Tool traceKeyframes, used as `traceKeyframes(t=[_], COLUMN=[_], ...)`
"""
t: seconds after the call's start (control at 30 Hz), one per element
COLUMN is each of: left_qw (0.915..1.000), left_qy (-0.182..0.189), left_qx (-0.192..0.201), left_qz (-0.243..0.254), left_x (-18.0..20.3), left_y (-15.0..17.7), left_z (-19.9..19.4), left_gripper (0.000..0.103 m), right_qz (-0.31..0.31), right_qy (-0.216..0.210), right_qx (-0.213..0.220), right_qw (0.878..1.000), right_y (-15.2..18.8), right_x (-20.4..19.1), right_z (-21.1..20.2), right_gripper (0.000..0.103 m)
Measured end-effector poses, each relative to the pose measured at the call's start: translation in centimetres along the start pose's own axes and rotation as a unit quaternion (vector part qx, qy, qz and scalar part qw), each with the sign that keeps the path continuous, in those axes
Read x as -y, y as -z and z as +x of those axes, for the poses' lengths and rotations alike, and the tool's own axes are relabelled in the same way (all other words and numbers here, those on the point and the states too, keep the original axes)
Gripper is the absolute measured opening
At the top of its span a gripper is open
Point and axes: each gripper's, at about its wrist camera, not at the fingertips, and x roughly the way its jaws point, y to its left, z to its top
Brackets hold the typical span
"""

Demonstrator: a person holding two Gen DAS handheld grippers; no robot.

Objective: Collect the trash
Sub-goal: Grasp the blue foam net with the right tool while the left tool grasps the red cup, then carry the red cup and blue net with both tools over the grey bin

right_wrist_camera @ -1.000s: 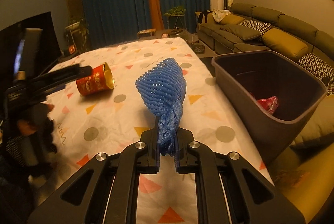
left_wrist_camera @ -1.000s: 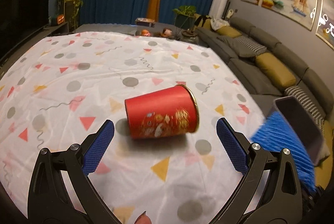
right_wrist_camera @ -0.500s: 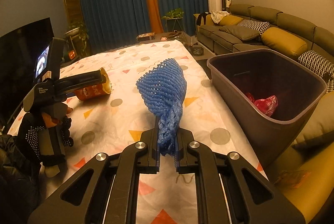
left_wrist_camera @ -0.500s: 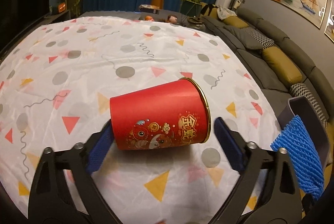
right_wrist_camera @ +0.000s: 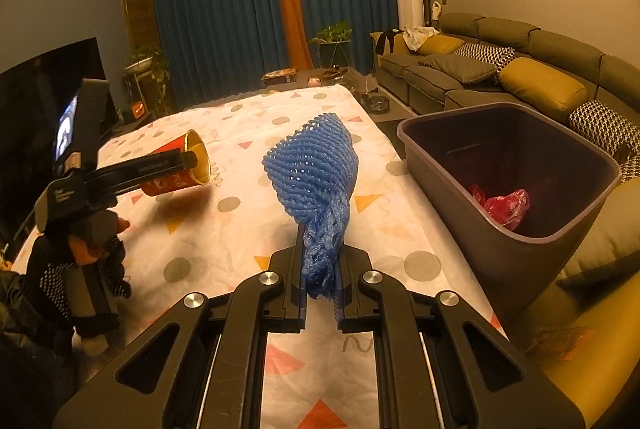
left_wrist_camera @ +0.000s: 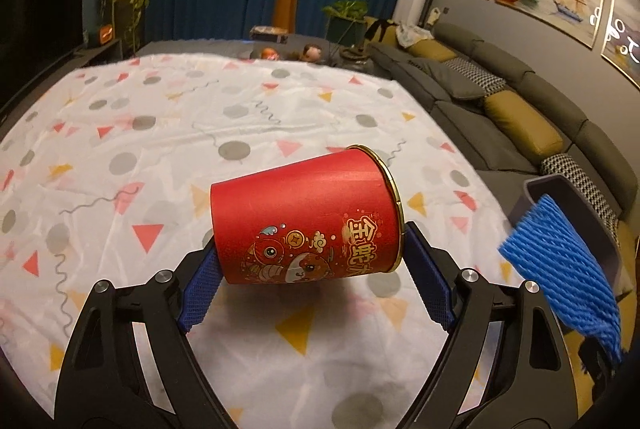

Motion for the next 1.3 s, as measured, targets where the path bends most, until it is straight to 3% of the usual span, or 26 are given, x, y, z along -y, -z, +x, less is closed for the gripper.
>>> traceKeyframes(t=[0.67, 1.03, 1.3], left_qw=[0.9951, 0.9878, 0.9774], left_qy=[0.056, 0.104, 0.157], left_qx=[0.051, 0.057, 0.058], left_qz=[0.063, 0.101, 0.13], left_x=[5.7, 12.1, 17.9], left_y=[1.0, 1.1, 1.5], left_z=[-7.3, -7.8, -6.8], left_gripper=[0.083, 0.083, 0.083], right_qz=[0.012, 0.043, 0.074], right_qy=[0.017, 0.049, 0.086], right_qx=[0.043, 0.068, 0.072], right_qw=[0.999, 0.996, 0.991], right_y=[-1.1, -1.9, -2.0], right_x=[1.8, 6.3, 11.1], right_z=[-3.6, -5.0, -4.8], right_gripper=[0.011, 0.011, 0.011])
